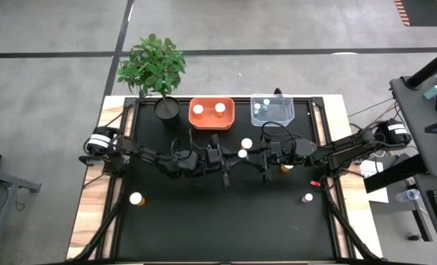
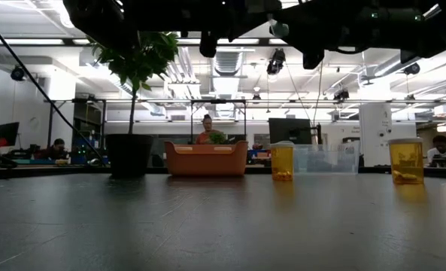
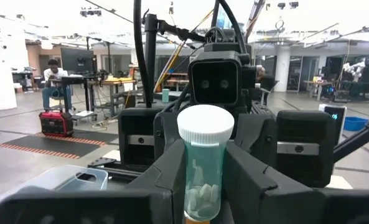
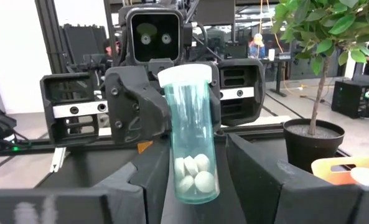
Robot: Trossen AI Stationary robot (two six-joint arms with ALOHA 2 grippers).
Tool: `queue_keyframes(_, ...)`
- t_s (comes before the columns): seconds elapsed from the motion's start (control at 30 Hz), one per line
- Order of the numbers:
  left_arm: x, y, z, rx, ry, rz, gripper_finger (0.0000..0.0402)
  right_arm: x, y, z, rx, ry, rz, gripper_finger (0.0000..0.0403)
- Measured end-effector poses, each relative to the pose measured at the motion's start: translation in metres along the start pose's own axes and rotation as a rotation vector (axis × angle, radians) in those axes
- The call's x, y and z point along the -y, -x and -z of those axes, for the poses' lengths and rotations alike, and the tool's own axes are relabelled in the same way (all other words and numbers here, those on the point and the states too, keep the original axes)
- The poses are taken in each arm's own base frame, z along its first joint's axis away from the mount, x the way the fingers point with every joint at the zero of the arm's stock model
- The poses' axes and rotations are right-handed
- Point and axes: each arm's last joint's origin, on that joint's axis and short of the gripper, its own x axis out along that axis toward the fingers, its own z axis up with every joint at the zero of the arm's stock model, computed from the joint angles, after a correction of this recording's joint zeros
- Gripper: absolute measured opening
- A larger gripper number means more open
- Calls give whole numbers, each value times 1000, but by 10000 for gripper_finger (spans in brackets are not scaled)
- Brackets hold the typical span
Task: Pick and place medicine bottles into bin by pill shape (circle, oval)
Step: Put the blue pill bottle into the transparent bin
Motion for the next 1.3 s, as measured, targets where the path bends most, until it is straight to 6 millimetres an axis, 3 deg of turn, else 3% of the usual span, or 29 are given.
queue_keyframes(0.2, 0, 5, -5, -52, -24, 7, 69, 0, 1, 2, -41, -3, 0, 152)
queue_keyframes(0.47, -3, 16, -5, -293, -116, 17, 69, 1, 7, 2, -145, -5, 14, 152)
queue_keyframes(0.6, -3, 20, 2, -389, -157, 21, 69, 0, 4, -6, -194, 10, 16, 153)
queue_keyframes(0.93, -3, 21, 5, -406, -158, 19, 69, -4, -12, -31, -363, 104, 40, 150)
queue_keyframes(1.1, -3, 21, 6, -408, -164, 20, 69, -12, -17, -47, -442, 157, 6, 124)
queue_keyframes(1.3, -3, 21, 7, -416, -170, 20, 69, -29, -20, -60, -403, 238, -49, 64)
